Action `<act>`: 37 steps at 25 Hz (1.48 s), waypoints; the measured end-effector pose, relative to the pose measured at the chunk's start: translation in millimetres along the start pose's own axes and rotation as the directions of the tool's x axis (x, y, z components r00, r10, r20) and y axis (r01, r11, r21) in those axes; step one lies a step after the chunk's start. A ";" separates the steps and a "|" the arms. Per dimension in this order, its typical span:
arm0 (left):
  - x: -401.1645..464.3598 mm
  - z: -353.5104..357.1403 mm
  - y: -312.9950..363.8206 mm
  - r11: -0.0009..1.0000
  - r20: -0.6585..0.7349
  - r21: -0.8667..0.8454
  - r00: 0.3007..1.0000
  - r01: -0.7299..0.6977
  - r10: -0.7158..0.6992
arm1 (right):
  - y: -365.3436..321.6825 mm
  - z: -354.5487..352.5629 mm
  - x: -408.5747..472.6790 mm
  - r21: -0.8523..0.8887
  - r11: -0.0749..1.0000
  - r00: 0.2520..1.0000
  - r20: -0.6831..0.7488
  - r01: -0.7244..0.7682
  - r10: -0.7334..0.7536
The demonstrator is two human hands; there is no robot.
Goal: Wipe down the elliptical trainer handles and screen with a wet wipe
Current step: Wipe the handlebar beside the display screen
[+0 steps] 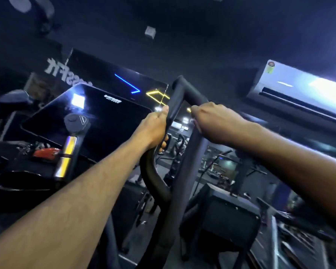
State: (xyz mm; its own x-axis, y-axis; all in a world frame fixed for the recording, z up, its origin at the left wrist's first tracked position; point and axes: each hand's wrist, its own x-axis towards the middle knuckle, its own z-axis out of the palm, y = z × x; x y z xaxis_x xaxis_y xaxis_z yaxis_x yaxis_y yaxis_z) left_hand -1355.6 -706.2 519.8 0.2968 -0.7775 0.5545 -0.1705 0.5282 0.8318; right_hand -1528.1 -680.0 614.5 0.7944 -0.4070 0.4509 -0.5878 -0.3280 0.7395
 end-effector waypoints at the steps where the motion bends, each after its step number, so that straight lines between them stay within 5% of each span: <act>1: 1.2 0.9 -0.4 1.000 -0.004 0.016 1.000 -0.016 0.016 | -1.0 -2.5 -4.0 0.013 1.000 0.999 0.022 0.025 -0.025; 4: -1.6 0.8 2.9 0.998 -0.007 0.037 0.998 -0.057 0.058 | 6.9 -21.4 -13.2 0.102 0.989 0.990 0.085 0.105 -0.114; 8: 0.6 0.2 1.9 0.992 -0.012 0.109 0.997 -0.069 0.071 | -3.9 -17.0 -4.5 0.063 0.998 1.000 0.028 -0.009 0.007; 12: 6.7 3.7 -3.3 0.988 -0.014 0.132 0.997 -0.075 0.077 | -11.1 -24.9 -25.6 0.115 0.993 0.987 0.156 0.007 -0.025; 15: 3.7 0.8 -1.9 0.982 0.013 0.161 0.995 -0.095 0.094 | -25.1 -26.4 -13.0 0.024 0.983 0.977 0.121 -0.180 0.176; 19: 0.8 0.7 0.1 0.990 0.015 0.113 0.997 -0.083 0.082 | -47.9 -20.7 -17.9 -0.041 0.993 0.969 0.221 -0.107 0.113; 24: -3.0 -2.4 2.7 0.994 0.055 0.061 0.995 -0.089 0.086 | -38.6 -21.9 -18.3 -0.003 0.962 0.960 0.059 -0.274 0.273; 29: -4.4 -1.4 3.6 0.992 0.031 0.092 0.996 -0.084 0.081 | -43.2 -22.2 -30.8 0.093 0.985 0.976 0.178 -0.143 0.125; 33: -4.1 -3.1 3.1 0.990 0.041 0.102 0.995 -0.096 0.092 | -48.3 -25.6 -11.6 -0.009 0.960 0.950 0.142 -0.279 0.278; 37: -7.4 -4.4 4.3 0.993 0.041 0.096 0.997 -0.074 0.071 | -64.7 -22.8 -15.9 -0.027 0.993 0.948 0.295 -0.118 0.120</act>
State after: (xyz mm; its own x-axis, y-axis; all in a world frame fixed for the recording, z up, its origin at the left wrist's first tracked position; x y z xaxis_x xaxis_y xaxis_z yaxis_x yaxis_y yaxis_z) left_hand -1354.4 -696.6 519.1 0.2457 -0.7513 0.6125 -0.2812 0.5494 0.7868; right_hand -1499.2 -632.8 570.9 0.6371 -0.6766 0.3693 -0.6731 -0.2550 0.6942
